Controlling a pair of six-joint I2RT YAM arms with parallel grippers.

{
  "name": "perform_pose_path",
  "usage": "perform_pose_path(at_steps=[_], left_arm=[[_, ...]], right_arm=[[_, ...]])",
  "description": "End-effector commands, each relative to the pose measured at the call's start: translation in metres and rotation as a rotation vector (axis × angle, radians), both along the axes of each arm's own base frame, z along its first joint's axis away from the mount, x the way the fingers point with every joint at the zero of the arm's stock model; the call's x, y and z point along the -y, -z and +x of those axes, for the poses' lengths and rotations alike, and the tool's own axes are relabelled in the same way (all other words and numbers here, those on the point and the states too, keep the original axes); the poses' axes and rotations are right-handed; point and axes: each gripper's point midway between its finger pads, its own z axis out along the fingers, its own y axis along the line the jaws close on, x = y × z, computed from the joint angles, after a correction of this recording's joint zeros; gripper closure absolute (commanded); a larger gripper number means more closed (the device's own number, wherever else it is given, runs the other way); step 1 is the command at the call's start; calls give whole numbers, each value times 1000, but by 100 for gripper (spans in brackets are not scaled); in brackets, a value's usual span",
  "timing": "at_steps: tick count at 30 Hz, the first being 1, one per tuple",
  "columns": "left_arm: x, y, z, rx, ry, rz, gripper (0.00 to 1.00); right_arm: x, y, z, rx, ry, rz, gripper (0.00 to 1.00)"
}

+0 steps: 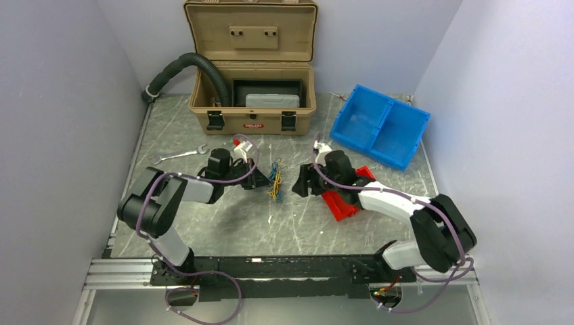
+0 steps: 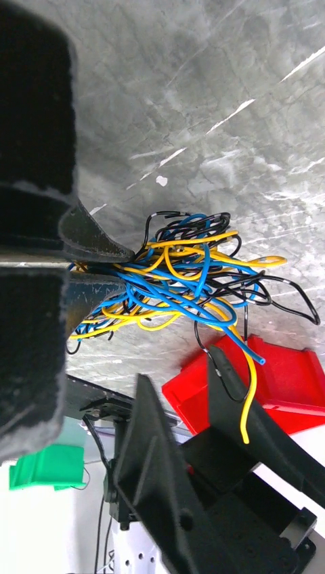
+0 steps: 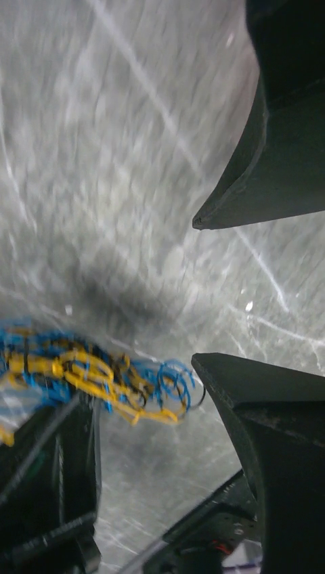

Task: Untangle the cables
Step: Untie the cable.

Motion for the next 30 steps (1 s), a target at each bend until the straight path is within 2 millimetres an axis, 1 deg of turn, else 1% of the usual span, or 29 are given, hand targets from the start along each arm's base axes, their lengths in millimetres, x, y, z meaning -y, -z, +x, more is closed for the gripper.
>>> perform_pose_path(at_steps=[1,3,6,8,12,14,17,18,20,22,23,24,27,29,30], left_arm=[[14,-33,8,190,89,-82,100],[14,-33,8,193,85,-81,100],[15,-37,8,203,88,-78,100],[17,-39,6,200,94,-84,100],[19,-42,6,201,98,-95,100],[21,-44,6,206,99,-99,100],[22,-47,4,210,101,-100,100],[23,-48,3,214,104,-100,100],[23,-51,1,229,109,-98,100],[22,-54,-1,248,107,-88,100],[20,-55,-1,255,101,-81,100],[18,-57,0,265,88,-71,100],[11,-55,4,281,43,-18,100],[6,-54,6,283,15,12,100],[4,-55,6,288,4,23,98]], right_arm=[[-54,-36,2,99,-139,133,34],[-62,-39,0,108,-162,175,37],[-67,-44,-1,119,-180,217,38],[-70,-39,-1,103,-190,206,39],[-80,-37,-6,98,-241,212,41],[-80,-31,-1,95,-201,155,41],[-81,-18,0,70,-185,88,47],[-80,-16,1,66,-167,79,53],[-74,-11,4,58,-124,65,72],[-66,-7,8,48,-62,36,88],[-63,-7,9,51,-44,30,95],[-59,-8,10,58,-24,27,100],[-40,-16,17,93,88,11,100],[-20,-23,23,115,199,-20,100],[-9,-23,25,111,260,-47,100]])
